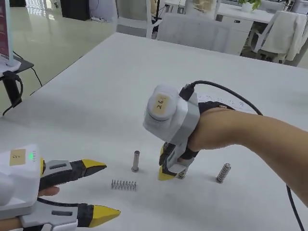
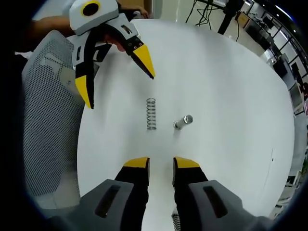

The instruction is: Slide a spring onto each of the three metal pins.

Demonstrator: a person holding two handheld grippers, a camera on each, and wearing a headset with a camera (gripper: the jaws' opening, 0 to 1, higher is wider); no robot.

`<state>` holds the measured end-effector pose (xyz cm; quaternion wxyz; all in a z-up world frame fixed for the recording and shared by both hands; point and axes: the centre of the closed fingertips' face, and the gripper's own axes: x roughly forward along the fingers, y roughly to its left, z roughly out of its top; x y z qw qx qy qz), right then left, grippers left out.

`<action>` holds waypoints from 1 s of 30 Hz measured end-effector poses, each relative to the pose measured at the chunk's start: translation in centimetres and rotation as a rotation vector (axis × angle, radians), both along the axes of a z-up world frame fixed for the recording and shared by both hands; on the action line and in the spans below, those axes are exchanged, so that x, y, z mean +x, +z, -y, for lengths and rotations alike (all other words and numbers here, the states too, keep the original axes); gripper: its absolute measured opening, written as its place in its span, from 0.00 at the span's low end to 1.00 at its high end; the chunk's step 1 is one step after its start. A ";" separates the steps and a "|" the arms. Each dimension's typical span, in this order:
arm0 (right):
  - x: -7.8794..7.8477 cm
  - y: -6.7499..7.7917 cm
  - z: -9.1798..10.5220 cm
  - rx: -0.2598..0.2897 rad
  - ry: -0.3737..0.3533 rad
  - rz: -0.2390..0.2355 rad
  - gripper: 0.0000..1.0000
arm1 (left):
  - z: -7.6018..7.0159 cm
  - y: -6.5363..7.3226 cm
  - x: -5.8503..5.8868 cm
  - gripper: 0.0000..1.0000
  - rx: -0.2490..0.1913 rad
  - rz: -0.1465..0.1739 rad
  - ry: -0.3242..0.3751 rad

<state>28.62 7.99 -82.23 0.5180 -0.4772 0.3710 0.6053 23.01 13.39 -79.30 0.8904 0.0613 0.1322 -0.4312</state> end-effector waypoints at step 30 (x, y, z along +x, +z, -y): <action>-2.0 -3.3 -4.1 0.030 0.043 -0.019 0.12 | -0.3 -0.5 -0.4 0.53 0.008 -0.018 0.002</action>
